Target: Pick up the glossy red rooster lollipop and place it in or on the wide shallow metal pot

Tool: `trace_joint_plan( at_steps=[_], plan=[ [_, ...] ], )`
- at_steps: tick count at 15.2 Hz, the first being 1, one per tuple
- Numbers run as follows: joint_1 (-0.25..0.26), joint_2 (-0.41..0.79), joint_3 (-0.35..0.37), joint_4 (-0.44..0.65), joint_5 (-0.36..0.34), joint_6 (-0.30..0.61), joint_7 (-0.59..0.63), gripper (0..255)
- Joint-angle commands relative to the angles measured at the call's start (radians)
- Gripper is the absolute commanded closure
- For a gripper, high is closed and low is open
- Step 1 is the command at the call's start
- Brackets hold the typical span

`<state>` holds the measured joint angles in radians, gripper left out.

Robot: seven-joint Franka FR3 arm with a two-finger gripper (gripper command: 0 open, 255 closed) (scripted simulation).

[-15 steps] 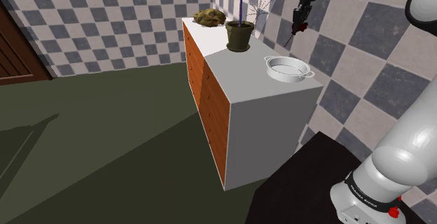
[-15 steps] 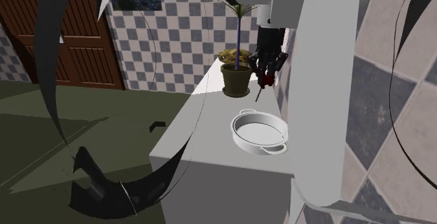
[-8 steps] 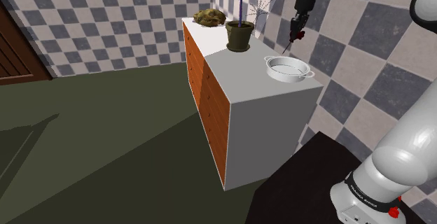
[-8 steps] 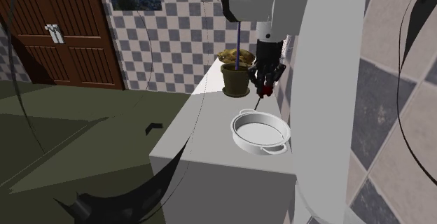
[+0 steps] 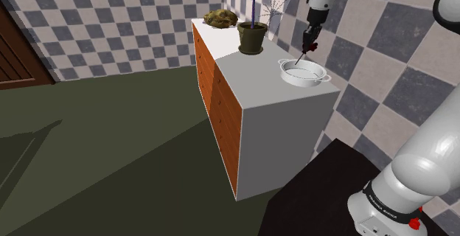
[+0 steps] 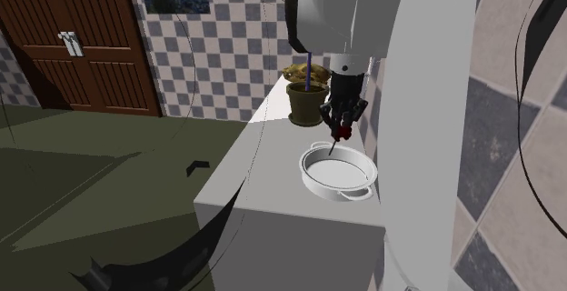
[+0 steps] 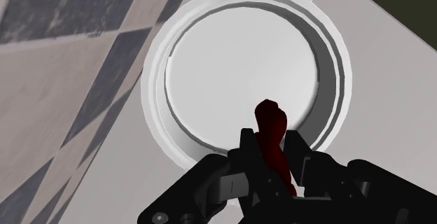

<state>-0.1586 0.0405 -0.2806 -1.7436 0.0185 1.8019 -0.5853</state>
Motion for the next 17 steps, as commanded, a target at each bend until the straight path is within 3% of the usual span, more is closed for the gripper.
trace_joint_plan(
  at_steps=[1, 7, 8, 13, 17],
  plan=[
    [0.000, 0.000, 0.000, -0.011, 0.000, 0.012, -0.001, 255],
    [0.000, 0.000, 0.000, -0.010, 0.000, 0.012, -0.001, 255],
    [0.000, 0.000, 0.000, -0.010, 0.000, 0.012, -0.001, 0],
    [0.000, 0.000, 0.000, -0.010, 0.000, 0.012, -0.001, 0],
    [-0.002, 0.006, -0.002, 0.124, 0.002, -0.117, -0.001, 0]
  ],
)
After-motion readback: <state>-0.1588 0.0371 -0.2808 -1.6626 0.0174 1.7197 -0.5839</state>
